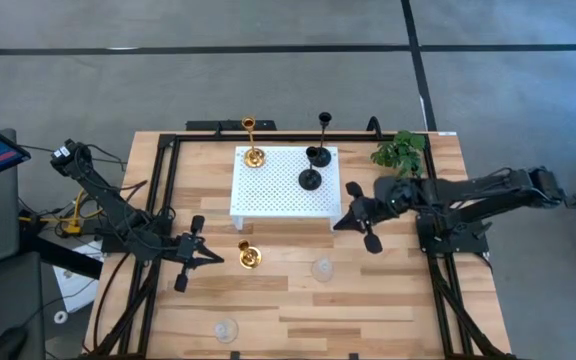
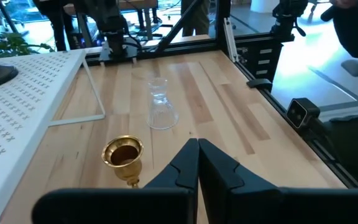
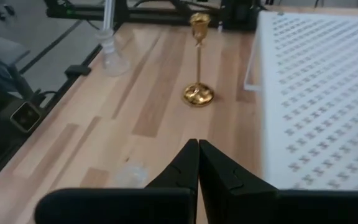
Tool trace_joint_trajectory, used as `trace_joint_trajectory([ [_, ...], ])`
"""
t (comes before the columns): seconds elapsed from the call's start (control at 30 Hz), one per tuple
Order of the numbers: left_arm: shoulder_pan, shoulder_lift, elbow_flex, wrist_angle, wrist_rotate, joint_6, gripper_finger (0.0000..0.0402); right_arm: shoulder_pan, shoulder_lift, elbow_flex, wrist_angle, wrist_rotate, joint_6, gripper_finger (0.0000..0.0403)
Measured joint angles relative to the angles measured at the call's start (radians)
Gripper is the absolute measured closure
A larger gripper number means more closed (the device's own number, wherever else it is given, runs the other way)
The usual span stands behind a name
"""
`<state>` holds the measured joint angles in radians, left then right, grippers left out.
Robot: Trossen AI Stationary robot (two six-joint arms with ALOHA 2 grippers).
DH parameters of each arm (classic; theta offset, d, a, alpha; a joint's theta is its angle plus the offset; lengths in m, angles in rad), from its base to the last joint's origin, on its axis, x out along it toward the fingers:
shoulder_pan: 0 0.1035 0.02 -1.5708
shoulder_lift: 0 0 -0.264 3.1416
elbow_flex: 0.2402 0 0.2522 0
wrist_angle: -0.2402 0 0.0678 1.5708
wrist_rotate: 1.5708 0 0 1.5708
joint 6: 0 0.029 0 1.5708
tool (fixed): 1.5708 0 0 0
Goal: Pick & Place candle stick holders
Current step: Put the golden candle holder on the shelf aligned with the other golden candle holder
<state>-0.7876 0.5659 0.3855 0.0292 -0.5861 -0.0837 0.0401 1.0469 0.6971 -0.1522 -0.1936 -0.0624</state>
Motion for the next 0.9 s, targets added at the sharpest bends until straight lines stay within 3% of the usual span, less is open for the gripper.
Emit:
trace_joint_trajectory([
  [0.37, 0.0, 0.0, 0.0, -0.001, -0.001, 0.05, 0.0393, 0.106, 0.005, 0.0, 0.079, 0.011, 0.002, 0.0403],
  [0.9, 0.0, 0.0, 0.0, -0.002, -0.001, 0.055, 0.0394, 0.081, 0.022, 0.0, 0.138, 0.017, 0.045, 0.0403],
])
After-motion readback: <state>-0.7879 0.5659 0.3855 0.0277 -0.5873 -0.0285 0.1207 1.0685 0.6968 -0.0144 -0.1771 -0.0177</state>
